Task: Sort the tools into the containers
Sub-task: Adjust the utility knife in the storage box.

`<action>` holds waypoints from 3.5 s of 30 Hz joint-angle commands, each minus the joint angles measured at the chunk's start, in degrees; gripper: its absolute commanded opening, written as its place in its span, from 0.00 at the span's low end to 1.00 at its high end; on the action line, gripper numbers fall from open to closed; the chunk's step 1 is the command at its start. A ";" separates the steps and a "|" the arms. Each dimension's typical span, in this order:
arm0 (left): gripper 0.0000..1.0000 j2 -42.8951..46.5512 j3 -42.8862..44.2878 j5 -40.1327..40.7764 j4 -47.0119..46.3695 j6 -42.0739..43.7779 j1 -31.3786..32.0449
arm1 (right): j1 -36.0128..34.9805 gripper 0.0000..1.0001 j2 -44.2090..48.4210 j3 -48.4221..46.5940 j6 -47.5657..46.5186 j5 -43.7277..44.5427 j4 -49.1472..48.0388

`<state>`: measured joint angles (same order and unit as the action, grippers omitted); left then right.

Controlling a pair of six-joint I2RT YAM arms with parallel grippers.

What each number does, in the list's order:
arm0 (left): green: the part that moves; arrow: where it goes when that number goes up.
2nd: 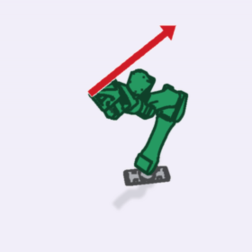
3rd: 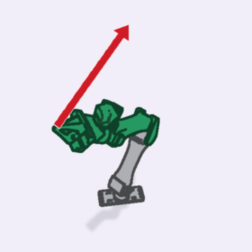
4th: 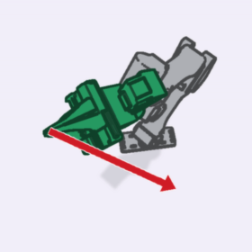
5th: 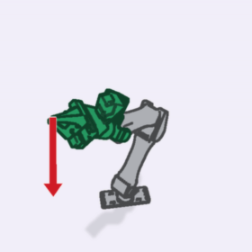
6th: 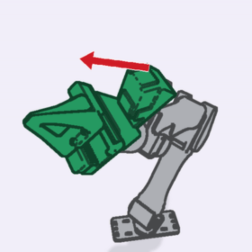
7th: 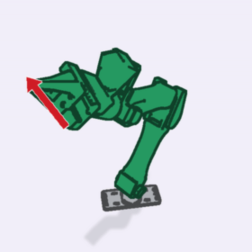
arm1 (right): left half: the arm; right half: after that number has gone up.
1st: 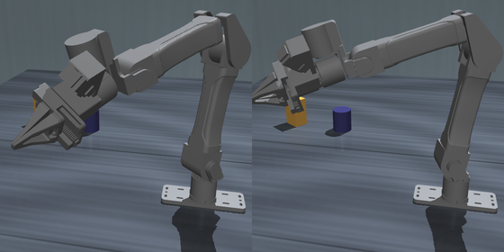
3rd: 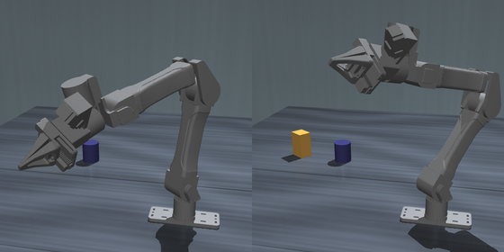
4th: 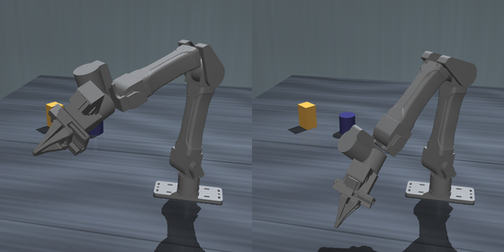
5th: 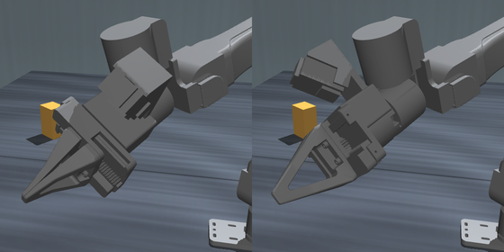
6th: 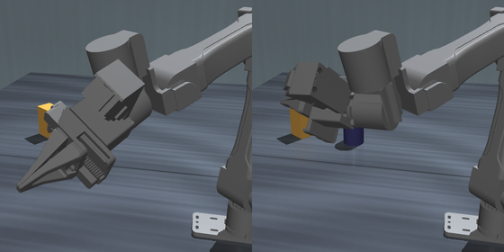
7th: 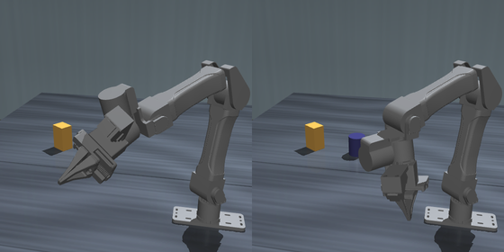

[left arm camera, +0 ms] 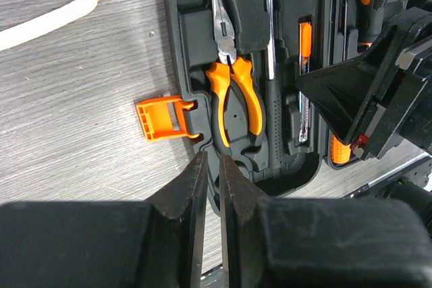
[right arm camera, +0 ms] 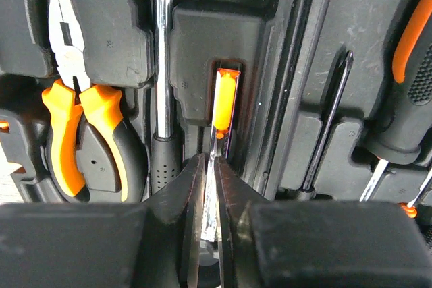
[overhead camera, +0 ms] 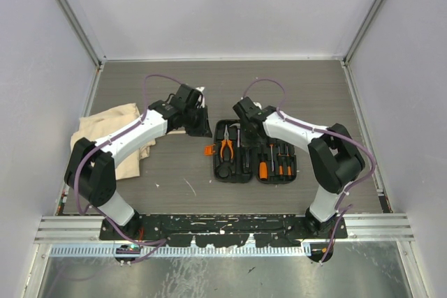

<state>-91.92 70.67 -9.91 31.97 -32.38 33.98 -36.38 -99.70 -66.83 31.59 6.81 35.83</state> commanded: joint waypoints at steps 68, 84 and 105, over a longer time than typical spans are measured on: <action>0.12 -0.06 0.21 -2.14 -2.11 -0.67 -0.32 | -1.76 0.18 -1.41 -1.89 1.68 3.44 2.38; 0.12 -0.69 0.57 -2.45 -2.34 -0.84 -0.32 | -1.76 0.01 -3.15 3.34 2.20 2.44 2.45; 0.13 -0.37 1.50 -1.61 -1.46 -0.49 -0.36 | -1.73 0.12 8.29 -1.17 0.42 1.09 -1.28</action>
<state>-92.68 70.67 -11.31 31.77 -32.71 33.98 -37.76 -96.14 -62.50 32.88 6.83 32.93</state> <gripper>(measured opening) 0.125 0.099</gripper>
